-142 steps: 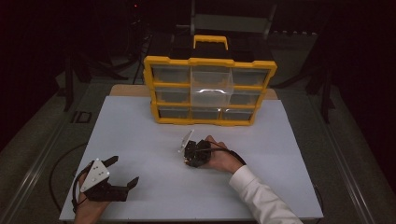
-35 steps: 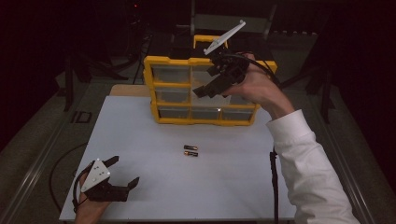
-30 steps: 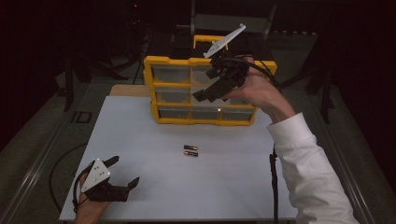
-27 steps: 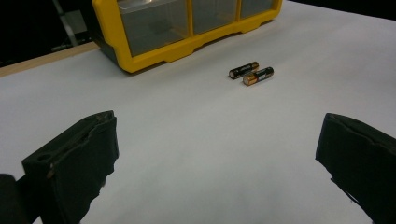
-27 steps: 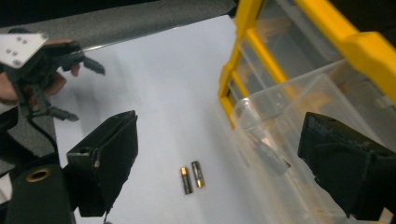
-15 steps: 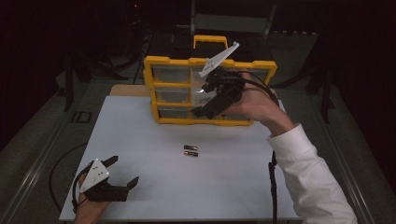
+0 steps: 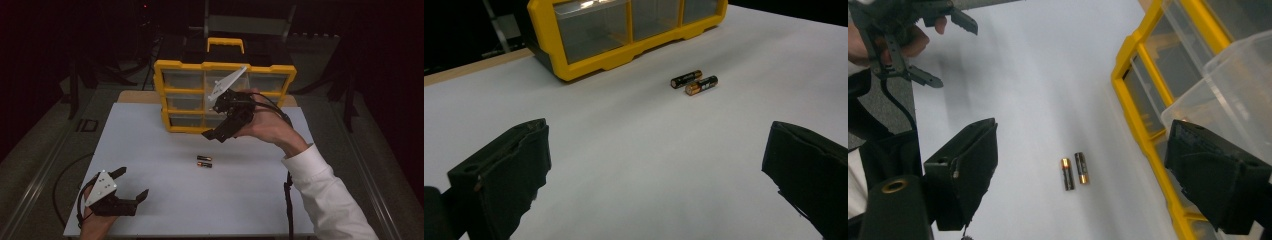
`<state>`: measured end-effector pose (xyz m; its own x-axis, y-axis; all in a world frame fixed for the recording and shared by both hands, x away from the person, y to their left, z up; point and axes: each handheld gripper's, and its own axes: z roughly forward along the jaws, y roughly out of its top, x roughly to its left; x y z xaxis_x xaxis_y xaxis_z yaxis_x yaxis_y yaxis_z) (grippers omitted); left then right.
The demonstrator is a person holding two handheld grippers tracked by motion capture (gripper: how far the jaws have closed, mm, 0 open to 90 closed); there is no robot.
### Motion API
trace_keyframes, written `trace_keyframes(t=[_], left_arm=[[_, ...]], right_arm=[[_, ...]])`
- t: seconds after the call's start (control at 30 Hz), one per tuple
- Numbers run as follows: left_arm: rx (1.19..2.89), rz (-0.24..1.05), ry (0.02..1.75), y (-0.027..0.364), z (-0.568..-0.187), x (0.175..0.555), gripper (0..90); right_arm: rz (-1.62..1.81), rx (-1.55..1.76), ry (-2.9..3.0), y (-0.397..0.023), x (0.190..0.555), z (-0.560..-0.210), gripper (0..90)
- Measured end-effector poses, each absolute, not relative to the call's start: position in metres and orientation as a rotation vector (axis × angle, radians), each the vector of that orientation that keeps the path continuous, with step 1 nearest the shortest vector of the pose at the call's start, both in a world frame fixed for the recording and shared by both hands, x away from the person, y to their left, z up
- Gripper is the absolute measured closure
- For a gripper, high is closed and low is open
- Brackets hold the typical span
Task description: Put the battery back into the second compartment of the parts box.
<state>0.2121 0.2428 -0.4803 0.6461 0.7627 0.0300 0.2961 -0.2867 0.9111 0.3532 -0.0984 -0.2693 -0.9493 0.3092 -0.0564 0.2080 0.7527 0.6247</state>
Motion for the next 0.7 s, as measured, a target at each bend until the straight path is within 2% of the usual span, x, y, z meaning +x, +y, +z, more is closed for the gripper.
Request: trace_keyframes(t=[0.7], left_arm=[[1.866,0.575,0.842,0.242,-0.482,0.213,0.2]], right_arm=[[0.849,0.417,2.842,-0.091,0.354,-0.334,14.2]])
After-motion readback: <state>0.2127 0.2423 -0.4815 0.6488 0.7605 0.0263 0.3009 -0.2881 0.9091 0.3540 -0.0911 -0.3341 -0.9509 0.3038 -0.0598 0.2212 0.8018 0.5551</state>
